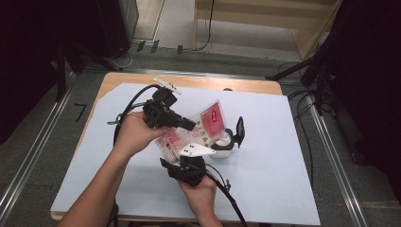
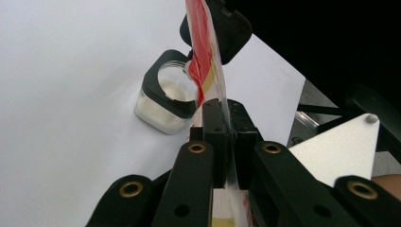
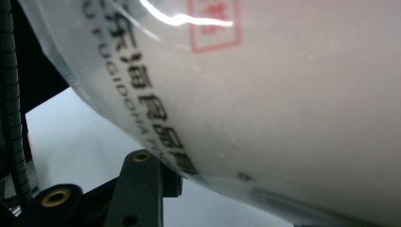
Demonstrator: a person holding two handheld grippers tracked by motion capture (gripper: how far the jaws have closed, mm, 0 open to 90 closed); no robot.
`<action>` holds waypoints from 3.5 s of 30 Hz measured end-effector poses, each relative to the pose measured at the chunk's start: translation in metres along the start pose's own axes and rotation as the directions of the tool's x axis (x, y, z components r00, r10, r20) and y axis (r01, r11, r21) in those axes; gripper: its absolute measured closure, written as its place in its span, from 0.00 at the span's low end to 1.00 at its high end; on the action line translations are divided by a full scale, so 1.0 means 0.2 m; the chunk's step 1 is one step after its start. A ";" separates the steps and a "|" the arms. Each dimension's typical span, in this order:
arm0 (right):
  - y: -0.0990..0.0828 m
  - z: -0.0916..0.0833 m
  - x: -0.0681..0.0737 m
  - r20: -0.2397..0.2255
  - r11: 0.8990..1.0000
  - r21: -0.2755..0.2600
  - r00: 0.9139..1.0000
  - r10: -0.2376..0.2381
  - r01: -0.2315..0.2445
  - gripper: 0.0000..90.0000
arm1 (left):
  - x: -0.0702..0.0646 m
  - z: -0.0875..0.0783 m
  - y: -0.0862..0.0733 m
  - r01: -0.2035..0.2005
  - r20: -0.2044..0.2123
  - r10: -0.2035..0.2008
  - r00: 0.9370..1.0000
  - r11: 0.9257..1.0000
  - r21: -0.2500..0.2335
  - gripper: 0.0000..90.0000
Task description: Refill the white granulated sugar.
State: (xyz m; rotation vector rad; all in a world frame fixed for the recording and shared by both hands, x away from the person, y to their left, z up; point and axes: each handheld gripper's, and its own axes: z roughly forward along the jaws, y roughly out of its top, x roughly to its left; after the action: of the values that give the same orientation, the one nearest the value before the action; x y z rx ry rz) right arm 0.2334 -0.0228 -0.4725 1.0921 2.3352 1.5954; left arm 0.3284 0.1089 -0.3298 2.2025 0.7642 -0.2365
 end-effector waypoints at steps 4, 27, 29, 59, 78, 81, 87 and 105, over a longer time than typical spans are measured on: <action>0.00 -0.01 -0.01 0.008 1.000 -0.008 1.000 0.004 -0.004 0.66 | -0.01 0.00 0.00 -0.006 0.013 0.006 1.000 1.000 -0.012 0.99; -0.03 -0.02 -0.09 0.040 0.999 -0.022 0.999 0.032 -0.031 0.64 | 0.04 -0.10 -0.10 -0.008 0.014 0.009 1.000 0.999 -0.054 0.99; -0.03 -0.02 -0.10 0.043 0.999 -0.015 0.998 0.044 -0.043 0.64 | 0.05 -0.11 -0.11 -0.004 0.018 0.005 1.000 0.999 -0.053 0.99; -0.02 -0.11 -0.24 0.145 0.989 -0.057 0.978 0.147 -0.140 0.74 | 0.06 -0.21 -0.29 -0.123 0.019 0.125 0.992 0.989 -0.077 1.00; 0.01 -0.08 -0.28 0.105 0.997 0.019 0.992 0.069 -0.071 0.70 | 0.10 -0.27 -0.29 -0.054 -0.053 0.046 0.998 0.986 -0.161 1.00; 0.02 -0.08 -0.29 0.092 0.998 0.036 0.995 0.042 -0.045 0.69 | 0.13 -0.30 -0.31 -0.048 -0.095 0.032 0.995 0.984 -0.172 1.00; 0.06 -0.10 -0.31 0.043 0.998 0.058 0.999 0.004 -0.007 0.68 | 0.15 -0.30 -0.32 -0.048 -0.155 0.024 0.988 0.987 -0.156 1.00; 0.08 -0.22 -0.39 -0.067 0.991 0.111 0.995 -0.072 0.079 0.66 | 0.36 -0.24 -0.30 -0.013 -0.179 -0.021 0.984 0.983 -0.184 1.00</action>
State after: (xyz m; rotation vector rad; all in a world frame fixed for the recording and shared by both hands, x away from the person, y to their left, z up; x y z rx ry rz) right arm 0.2780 -0.1010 -0.4628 0.9745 2.5040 1.5089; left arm 0.3467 0.2067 -0.3623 2.0644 0.8540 0.0327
